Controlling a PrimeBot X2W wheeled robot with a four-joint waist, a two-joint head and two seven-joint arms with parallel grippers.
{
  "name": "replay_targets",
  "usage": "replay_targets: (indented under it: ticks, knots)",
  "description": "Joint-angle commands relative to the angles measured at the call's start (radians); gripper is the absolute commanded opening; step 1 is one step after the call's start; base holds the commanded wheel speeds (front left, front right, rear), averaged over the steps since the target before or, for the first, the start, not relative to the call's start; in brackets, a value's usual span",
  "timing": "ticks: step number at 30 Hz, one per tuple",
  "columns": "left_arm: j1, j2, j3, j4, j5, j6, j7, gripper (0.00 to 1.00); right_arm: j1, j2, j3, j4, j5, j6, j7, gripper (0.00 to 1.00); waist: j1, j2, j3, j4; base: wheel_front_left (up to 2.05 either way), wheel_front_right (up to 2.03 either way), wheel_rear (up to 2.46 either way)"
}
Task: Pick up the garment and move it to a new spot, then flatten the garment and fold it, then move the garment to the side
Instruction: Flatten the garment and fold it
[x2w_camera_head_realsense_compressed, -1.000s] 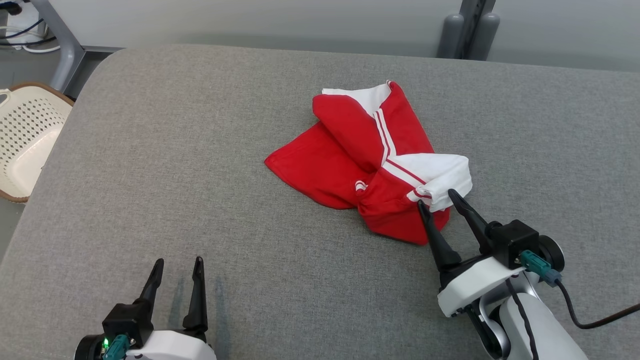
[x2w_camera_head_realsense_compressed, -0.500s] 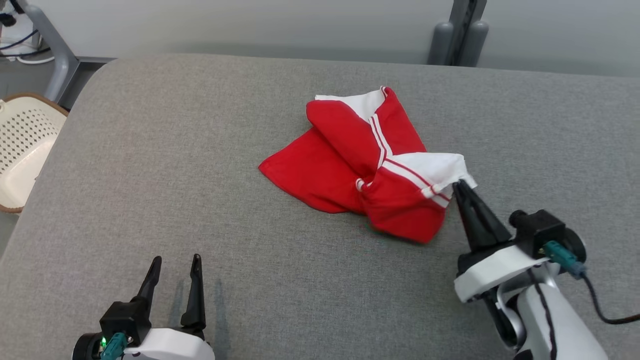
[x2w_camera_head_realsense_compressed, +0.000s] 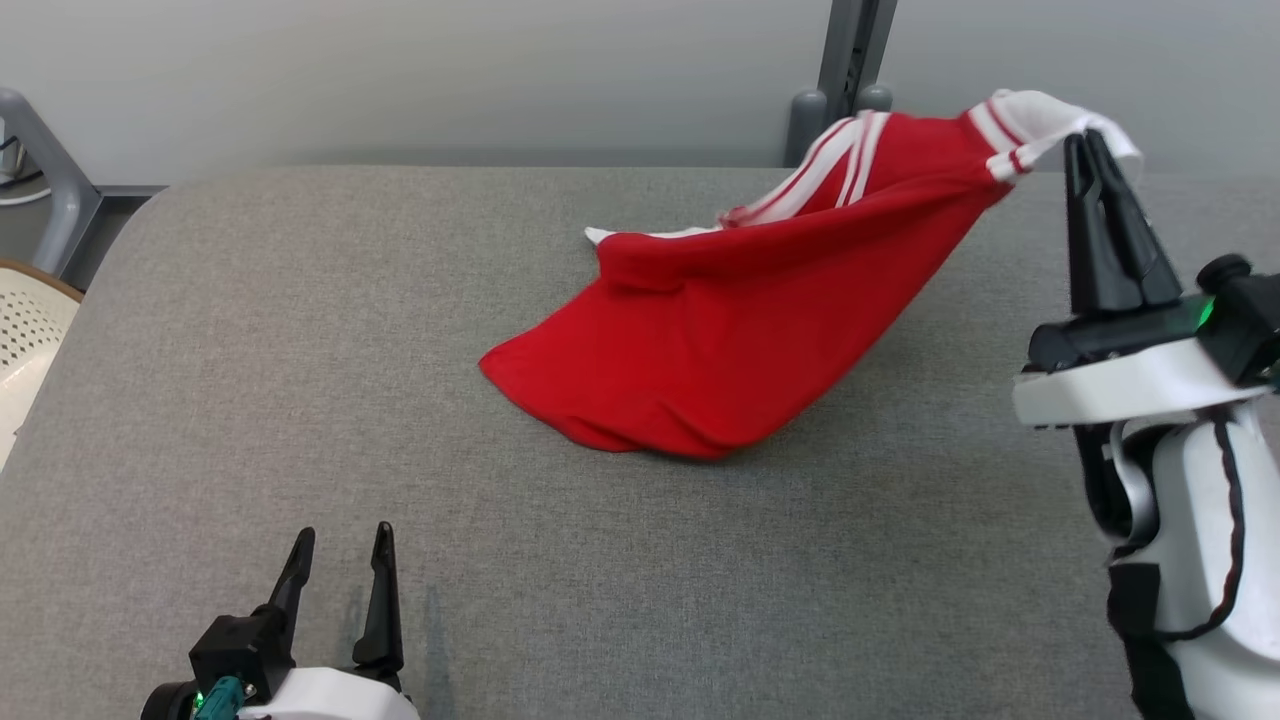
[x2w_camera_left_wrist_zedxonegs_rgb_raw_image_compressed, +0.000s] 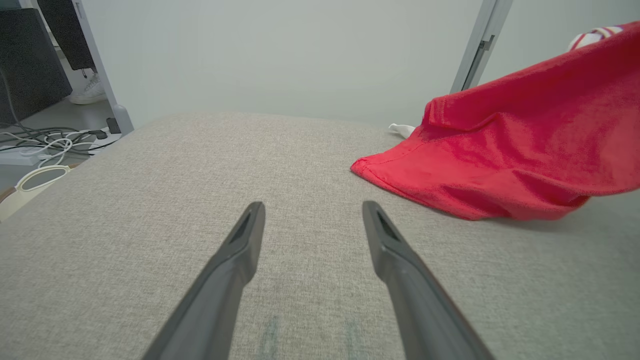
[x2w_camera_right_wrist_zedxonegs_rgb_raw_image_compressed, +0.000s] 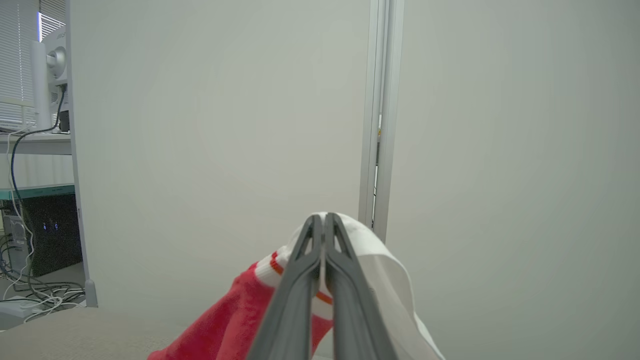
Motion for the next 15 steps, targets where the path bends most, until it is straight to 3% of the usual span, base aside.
replay_targets:
  ticks: [1,8,15]
  knots:
    - [0.009,0.004,0.004,0.002,-0.008,-0.005,-0.001,1.00,-0.023,-0.013,-0.007,-0.013,-0.009,0.000,0.001,0.00,0.0000,0.0000,-0.010,-0.006,0.00,0.00,0.00]
    - [0.022,0.004,0.002,0.013,-0.024,-0.006,-0.001,1.00,-0.113,-0.055,0.030,-0.006,-0.031,0.000,0.001,0.00,0.0000,0.0000,-0.031,0.006,0.00,0.00,0.00]
    - [0.035,0.004,0.007,0.013,-0.035,-0.001,-0.001,1.00,-0.135,-0.041,0.065,-0.042,0.017,0.000,0.001,0.00,0.0000,0.0000,-0.028,0.018,0.00,0.00,0.00]
